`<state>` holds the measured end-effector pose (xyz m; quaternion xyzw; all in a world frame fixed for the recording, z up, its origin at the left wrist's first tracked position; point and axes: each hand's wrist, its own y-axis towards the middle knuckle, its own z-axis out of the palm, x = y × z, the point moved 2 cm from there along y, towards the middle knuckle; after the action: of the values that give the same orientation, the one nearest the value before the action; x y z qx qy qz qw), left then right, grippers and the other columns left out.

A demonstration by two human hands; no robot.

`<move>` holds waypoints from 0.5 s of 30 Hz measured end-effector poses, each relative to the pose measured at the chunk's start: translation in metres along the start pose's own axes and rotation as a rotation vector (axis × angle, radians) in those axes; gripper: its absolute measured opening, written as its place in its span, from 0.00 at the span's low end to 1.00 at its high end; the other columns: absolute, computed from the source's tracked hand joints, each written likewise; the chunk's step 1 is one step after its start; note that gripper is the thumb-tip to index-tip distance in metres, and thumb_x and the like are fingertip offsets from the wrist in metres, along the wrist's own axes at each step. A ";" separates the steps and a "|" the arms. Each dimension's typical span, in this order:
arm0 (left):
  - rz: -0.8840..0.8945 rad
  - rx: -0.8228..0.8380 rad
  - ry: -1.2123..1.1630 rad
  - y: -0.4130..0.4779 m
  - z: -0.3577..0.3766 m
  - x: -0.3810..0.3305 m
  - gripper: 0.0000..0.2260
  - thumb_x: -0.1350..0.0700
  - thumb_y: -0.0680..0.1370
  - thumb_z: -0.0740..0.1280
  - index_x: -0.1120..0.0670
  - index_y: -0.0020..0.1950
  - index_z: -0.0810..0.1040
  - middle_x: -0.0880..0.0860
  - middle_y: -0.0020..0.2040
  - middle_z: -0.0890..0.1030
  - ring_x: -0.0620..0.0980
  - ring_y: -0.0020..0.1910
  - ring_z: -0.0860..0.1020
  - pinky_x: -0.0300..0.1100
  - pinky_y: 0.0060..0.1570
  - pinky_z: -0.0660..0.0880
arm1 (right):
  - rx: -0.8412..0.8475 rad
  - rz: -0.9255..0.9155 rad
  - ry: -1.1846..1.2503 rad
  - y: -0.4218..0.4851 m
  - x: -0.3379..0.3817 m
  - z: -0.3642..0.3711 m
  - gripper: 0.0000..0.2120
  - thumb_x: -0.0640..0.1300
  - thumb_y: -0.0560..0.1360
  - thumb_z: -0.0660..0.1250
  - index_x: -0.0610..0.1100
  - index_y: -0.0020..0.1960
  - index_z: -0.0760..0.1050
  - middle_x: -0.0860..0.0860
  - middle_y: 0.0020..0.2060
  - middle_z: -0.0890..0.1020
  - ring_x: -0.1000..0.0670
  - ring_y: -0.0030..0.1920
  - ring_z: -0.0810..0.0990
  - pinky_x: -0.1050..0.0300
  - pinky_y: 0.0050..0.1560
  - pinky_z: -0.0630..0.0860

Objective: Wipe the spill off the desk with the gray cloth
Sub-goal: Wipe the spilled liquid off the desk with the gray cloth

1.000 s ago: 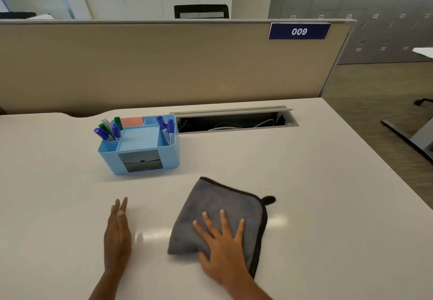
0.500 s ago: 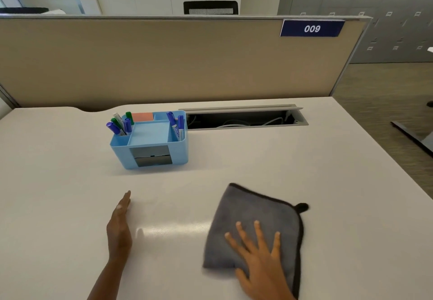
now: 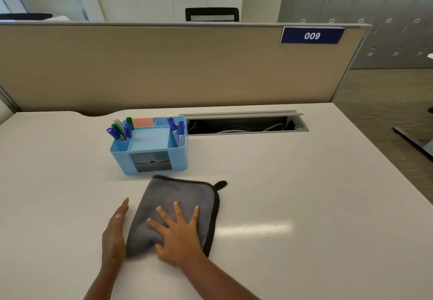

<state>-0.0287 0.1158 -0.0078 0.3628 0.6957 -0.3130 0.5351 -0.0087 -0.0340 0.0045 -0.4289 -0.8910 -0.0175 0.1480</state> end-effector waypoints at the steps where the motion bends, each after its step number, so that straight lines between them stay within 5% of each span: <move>1: 0.017 0.008 0.028 -0.001 0.000 0.000 0.18 0.59 0.82 0.48 0.58 0.69 0.68 0.57 0.71 0.68 0.54 0.71 0.65 0.45 0.72 0.57 | -0.009 0.040 0.020 0.006 -0.010 -0.007 0.25 0.53 0.77 0.53 0.56 0.73 0.54 0.52 0.76 0.50 0.40 0.75 0.41 0.31 0.57 0.24; 10: 0.101 0.030 0.116 -0.010 0.002 -0.002 0.25 0.48 0.76 0.49 0.55 0.68 0.70 0.54 0.71 0.70 0.52 0.71 0.65 0.44 0.71 0.57 | -0.150 0.397 0.073 -0.023 -0.113 -0.028 0.43 0.61 0.58 0.32 0.61 0.72 0.52 0.56 0.76 0.51 0.42 0.76 0.44 0.25 0.66 0.38; 15: 0.105 0.027 0.148 -0.011 0.003 -0.004 0.25 0.48 0.75 0.49 0.55 0.68 0.70 0.54 0.71 0.70 0.53 0.71 0.65 0.47 0.72 0.57 | -0.164 0.573 0.050 -0.059 -0.145 -0.036 0.28 0.60 0.72 0.44 0.61 0.73 0.50 0.55 0.76 0.49 0.42 0.76 0.43 0.27 0.68 0.40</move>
<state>-0.0354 0.1068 -0.0039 0.4282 0.7091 -0.2664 0.4928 0.0406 -0.1872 0.0039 -0.6730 -0.7252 -0.0575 0.1337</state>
